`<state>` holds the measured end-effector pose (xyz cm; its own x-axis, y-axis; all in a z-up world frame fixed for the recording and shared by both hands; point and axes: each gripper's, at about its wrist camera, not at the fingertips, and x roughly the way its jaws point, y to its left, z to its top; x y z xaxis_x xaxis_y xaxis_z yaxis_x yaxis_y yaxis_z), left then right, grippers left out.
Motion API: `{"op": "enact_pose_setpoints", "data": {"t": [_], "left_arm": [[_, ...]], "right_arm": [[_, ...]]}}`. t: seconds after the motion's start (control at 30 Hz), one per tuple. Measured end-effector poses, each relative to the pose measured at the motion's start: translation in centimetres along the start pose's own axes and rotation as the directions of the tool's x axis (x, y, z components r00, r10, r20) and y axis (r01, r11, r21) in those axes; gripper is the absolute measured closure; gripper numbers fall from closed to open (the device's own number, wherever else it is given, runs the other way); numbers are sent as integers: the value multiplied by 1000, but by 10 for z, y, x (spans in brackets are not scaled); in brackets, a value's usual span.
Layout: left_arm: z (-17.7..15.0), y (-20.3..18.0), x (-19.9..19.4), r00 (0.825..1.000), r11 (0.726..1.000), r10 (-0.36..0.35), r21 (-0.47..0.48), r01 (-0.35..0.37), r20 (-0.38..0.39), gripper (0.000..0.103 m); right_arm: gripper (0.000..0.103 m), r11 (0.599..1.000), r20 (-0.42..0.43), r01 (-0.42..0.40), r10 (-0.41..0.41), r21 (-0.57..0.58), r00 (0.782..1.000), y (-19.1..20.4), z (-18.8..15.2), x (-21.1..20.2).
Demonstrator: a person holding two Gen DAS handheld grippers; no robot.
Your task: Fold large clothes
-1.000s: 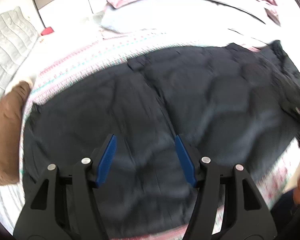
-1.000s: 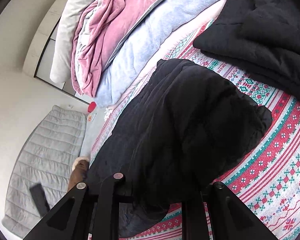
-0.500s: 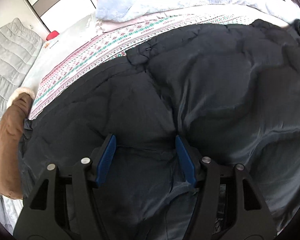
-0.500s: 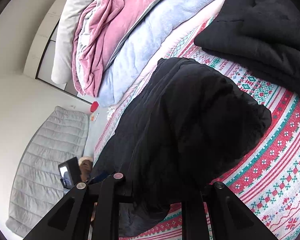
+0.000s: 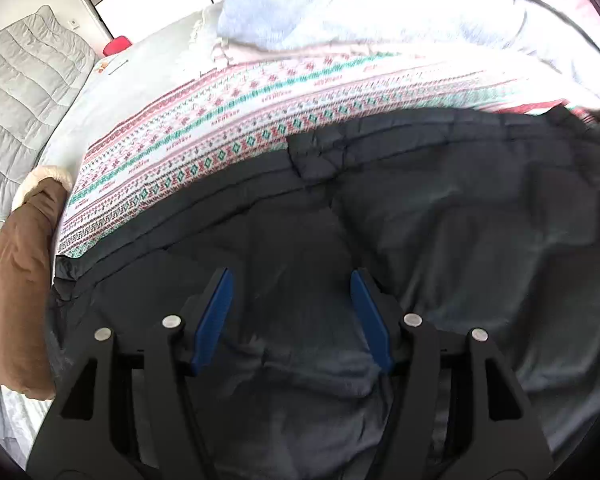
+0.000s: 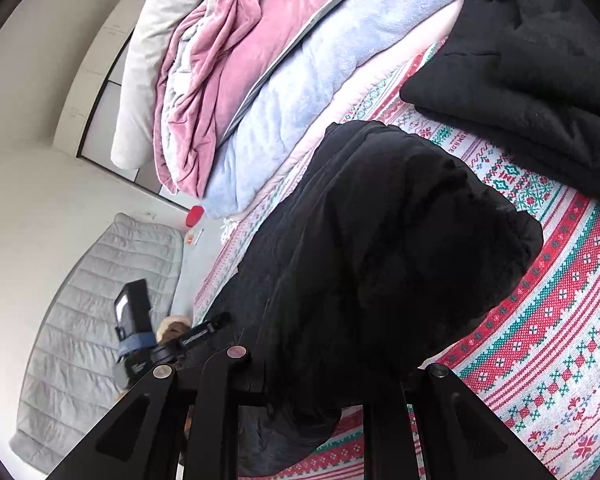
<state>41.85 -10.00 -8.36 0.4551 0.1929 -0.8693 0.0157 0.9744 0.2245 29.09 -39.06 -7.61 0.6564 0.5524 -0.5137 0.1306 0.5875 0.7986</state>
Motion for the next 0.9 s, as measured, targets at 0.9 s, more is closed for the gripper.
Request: {"op": "enact_pose_setpoints", "data": {"t": [0.9], "left_arm": [[-157, -37, -87, 970, 961, -239, 154, 231, 33, 40]], "right_arm": [[86, 982, 112, 37, -16, -184, 994, 36, 4, -25]]}}
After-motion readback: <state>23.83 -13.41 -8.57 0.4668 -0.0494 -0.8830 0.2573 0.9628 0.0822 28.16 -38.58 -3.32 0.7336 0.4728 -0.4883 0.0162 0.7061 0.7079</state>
